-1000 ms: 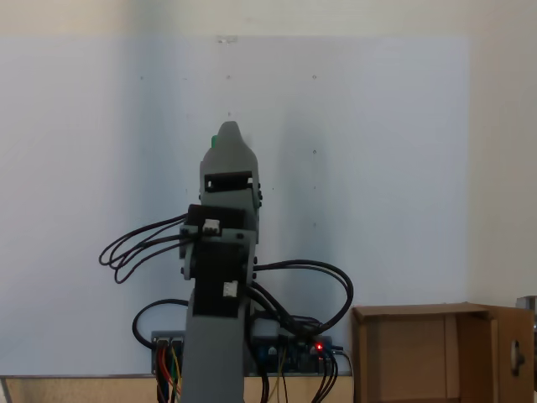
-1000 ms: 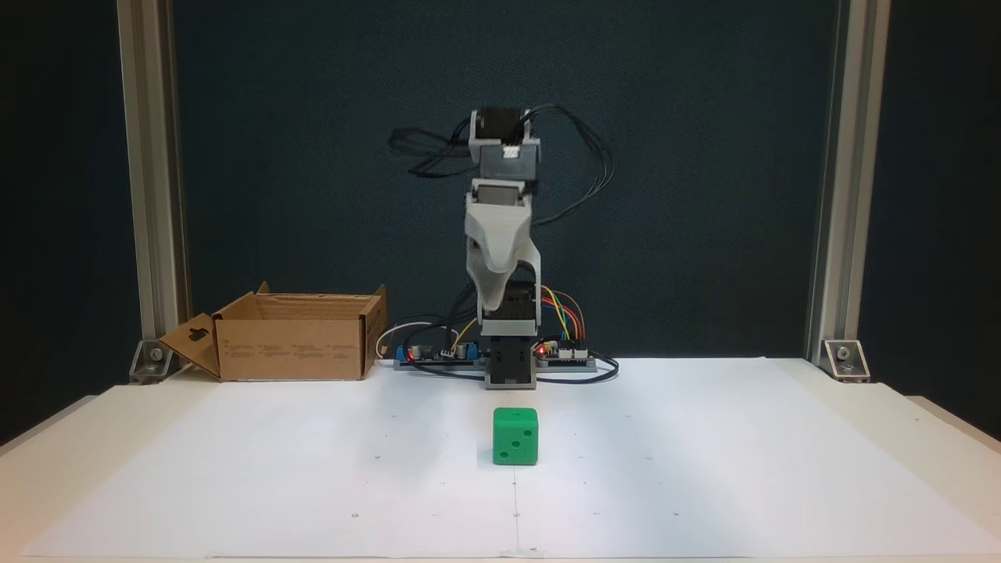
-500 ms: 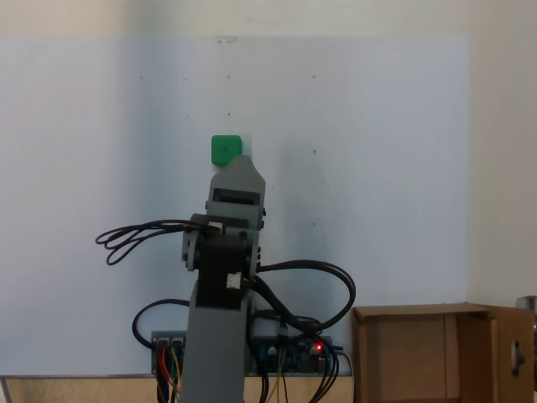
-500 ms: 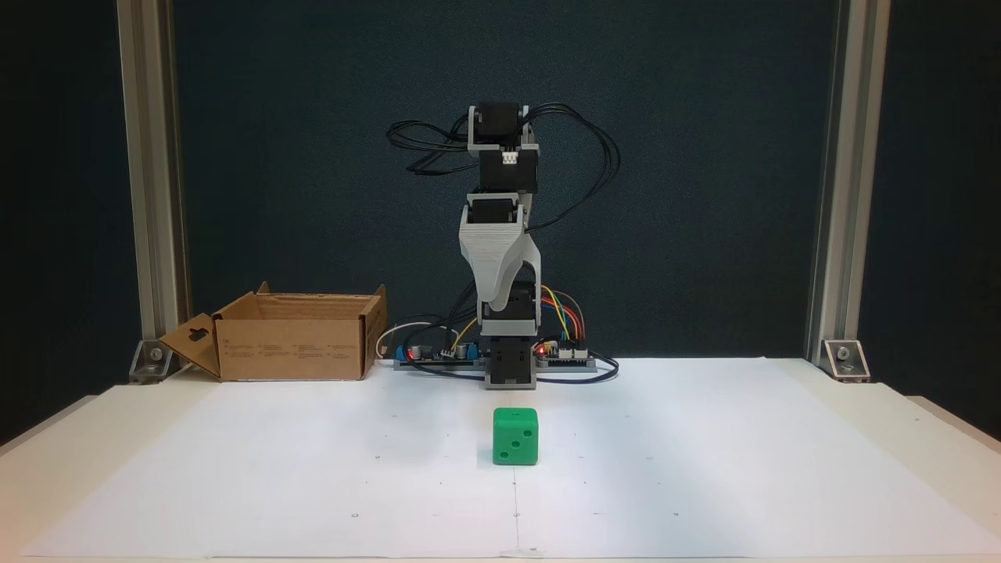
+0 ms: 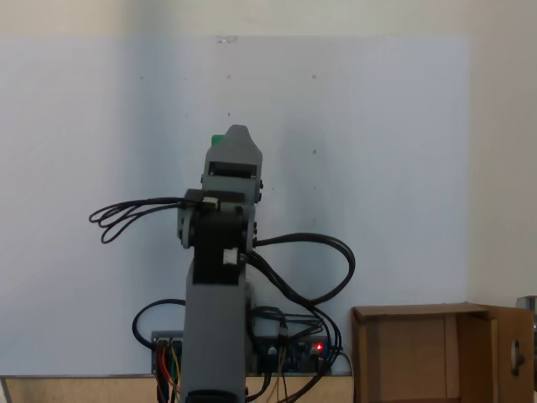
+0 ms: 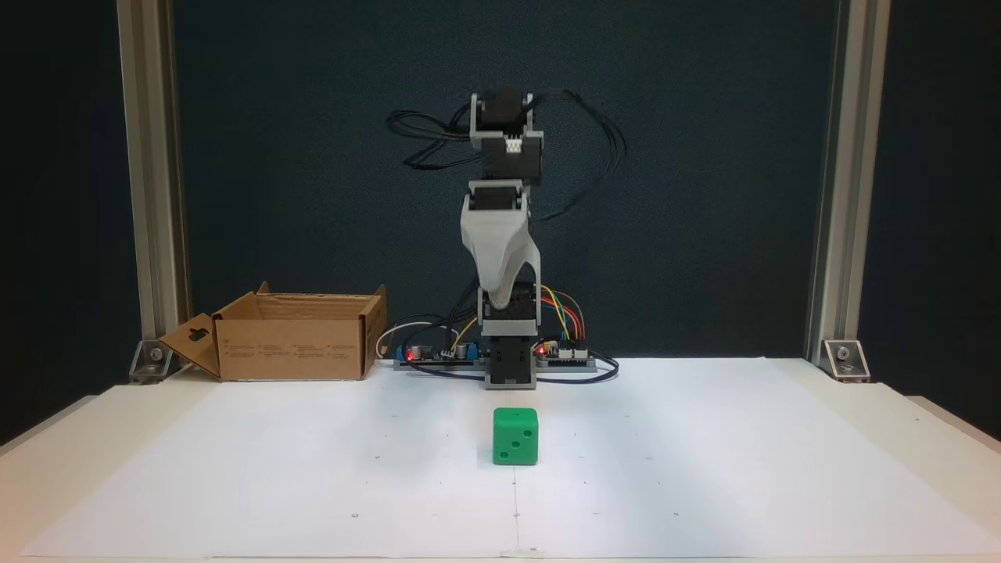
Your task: Grasp a green dice and put it in the bin.
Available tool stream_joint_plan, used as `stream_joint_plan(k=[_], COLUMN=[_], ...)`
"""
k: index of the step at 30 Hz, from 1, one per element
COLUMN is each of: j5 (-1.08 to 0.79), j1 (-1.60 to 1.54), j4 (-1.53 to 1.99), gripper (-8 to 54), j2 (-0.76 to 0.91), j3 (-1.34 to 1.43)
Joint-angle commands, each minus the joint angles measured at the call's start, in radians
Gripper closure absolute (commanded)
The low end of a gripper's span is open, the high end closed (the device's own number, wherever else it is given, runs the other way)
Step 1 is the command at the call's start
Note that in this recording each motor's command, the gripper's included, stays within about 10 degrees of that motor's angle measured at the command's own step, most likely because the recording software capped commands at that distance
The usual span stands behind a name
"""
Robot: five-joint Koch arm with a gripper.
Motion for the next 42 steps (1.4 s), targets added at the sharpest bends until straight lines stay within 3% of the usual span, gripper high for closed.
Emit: stream_joint_plan(k=[1, 42], j5=[0.051, 0.104], j1=[-0.023, -0.135], j4=[-0.025, -0.100], gripper=[4.0, 4.3], j2=[-0.020, -0.267], j3=[-0.048, -0.074])
